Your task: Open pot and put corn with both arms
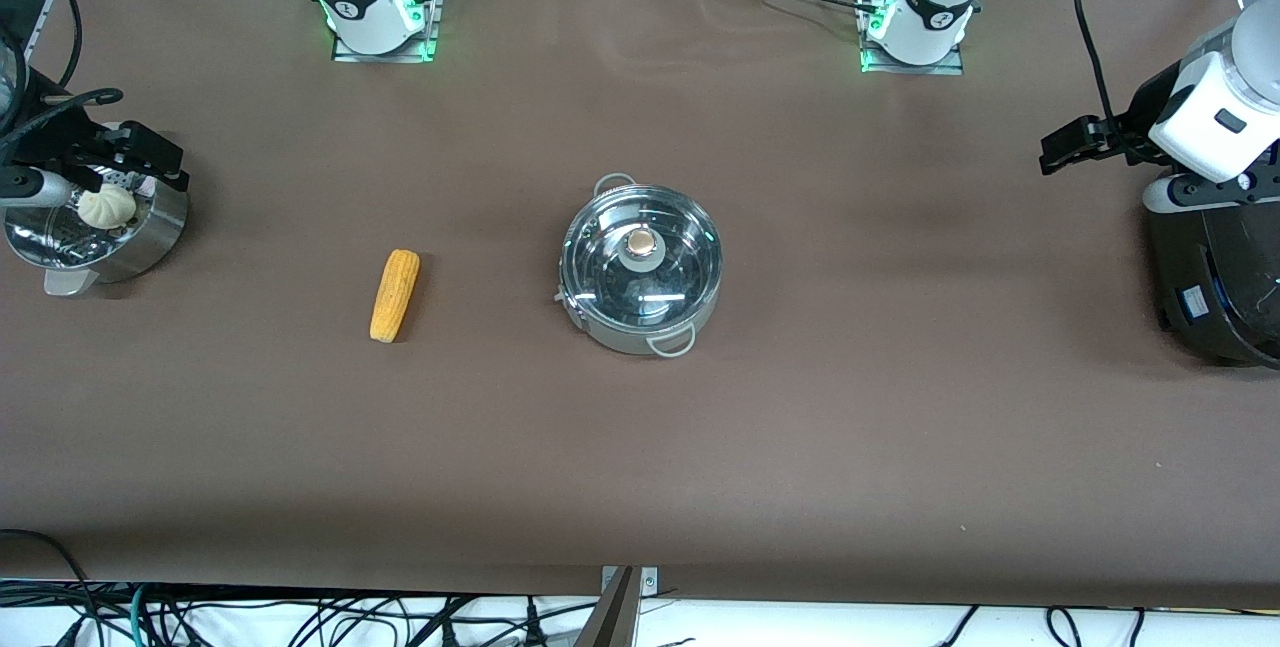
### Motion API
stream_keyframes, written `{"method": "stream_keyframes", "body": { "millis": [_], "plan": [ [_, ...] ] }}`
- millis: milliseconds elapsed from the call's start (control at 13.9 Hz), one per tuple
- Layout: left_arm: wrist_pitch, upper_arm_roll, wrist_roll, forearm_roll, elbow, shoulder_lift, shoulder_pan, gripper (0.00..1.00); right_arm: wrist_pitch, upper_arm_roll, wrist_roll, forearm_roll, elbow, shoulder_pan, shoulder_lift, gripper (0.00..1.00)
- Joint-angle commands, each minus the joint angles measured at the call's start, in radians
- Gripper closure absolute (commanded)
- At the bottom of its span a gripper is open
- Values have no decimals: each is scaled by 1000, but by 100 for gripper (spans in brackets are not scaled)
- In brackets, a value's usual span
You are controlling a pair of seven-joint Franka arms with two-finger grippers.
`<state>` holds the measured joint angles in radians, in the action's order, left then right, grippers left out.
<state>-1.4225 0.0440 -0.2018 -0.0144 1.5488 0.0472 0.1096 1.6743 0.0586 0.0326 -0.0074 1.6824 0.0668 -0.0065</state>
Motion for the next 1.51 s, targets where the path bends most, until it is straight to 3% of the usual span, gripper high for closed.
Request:
{"method": "stream_keyframes", "body": {
  "millis": [0,1440],
  "plan": [
    [13,-7,30,-18,7,-12,-14,0,-13,13,-6,-5,-20,15,8,0],
    [36,-13,32,-24,-1,-10,-21,0,-21,12,7,-6,-20,16,10,0]
  ]
}}
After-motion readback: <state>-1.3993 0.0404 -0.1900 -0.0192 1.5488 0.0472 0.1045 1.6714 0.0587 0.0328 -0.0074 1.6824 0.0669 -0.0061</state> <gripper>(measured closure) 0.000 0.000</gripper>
